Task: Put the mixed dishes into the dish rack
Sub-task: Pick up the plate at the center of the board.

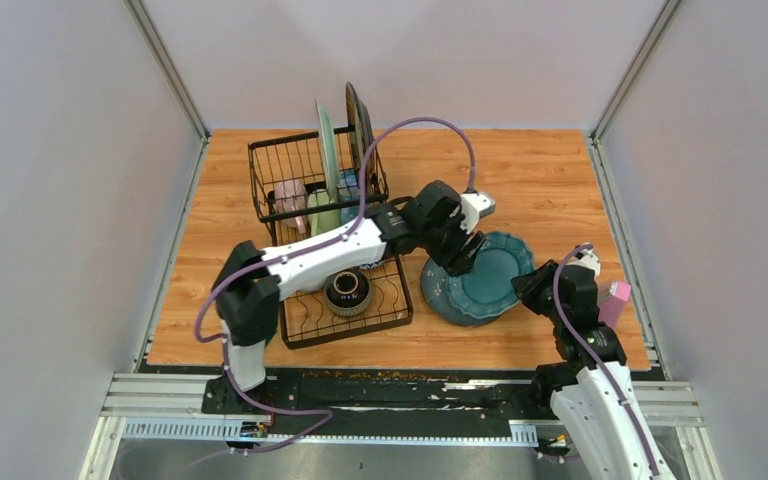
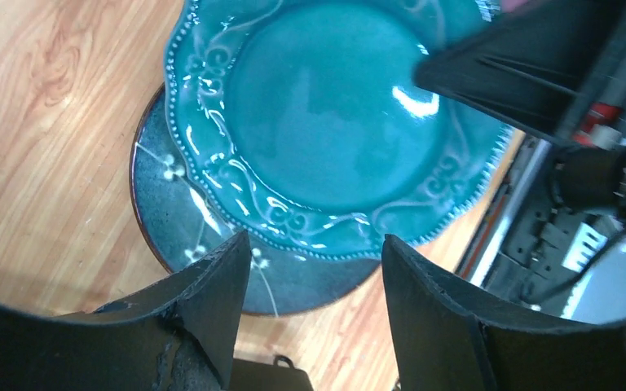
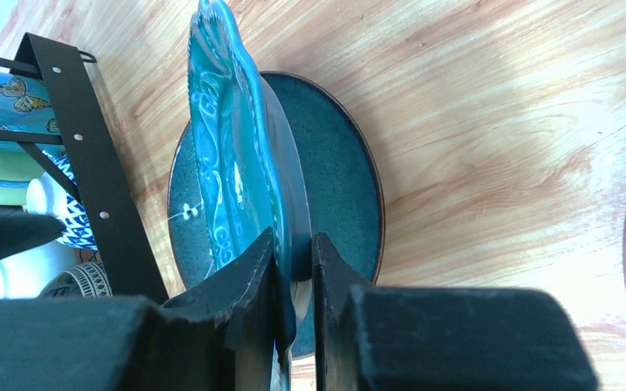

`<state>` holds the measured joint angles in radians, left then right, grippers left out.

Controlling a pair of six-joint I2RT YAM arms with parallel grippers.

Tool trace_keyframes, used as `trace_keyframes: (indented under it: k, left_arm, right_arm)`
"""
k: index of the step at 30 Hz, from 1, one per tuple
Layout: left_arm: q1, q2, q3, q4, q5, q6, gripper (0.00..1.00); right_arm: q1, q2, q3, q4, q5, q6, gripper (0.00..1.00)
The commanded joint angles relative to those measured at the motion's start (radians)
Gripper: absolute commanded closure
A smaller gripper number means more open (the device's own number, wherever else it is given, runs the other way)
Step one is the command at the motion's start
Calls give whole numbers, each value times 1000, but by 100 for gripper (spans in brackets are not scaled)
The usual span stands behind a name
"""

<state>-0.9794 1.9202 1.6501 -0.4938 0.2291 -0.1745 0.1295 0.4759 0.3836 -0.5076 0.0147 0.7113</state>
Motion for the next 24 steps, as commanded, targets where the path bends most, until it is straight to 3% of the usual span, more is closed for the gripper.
trace_keyframes:
  k: [1,5,10,17,24]
  left_arm:
    - [-9,-206,-176,233,33,-21,31]
    - [-29,-353,-350,336,-2,-54,28]
    - [-44,-546,-472,351,-100,-60,25]
    - [-55,-783,-618,313,-217,-81,21]
    - [-57,-974,-738,158,-623,-193,19]
  right_arm:
    - [2,-50,125,78,31,6,100]
    - [2,-77,149,55,21,-4,100]
    - [1,-96,178,38,-72,19,100]
    - [2,-129,212,26,-82,36,100]
    - [2,-73,295,35,-225,-32,100]
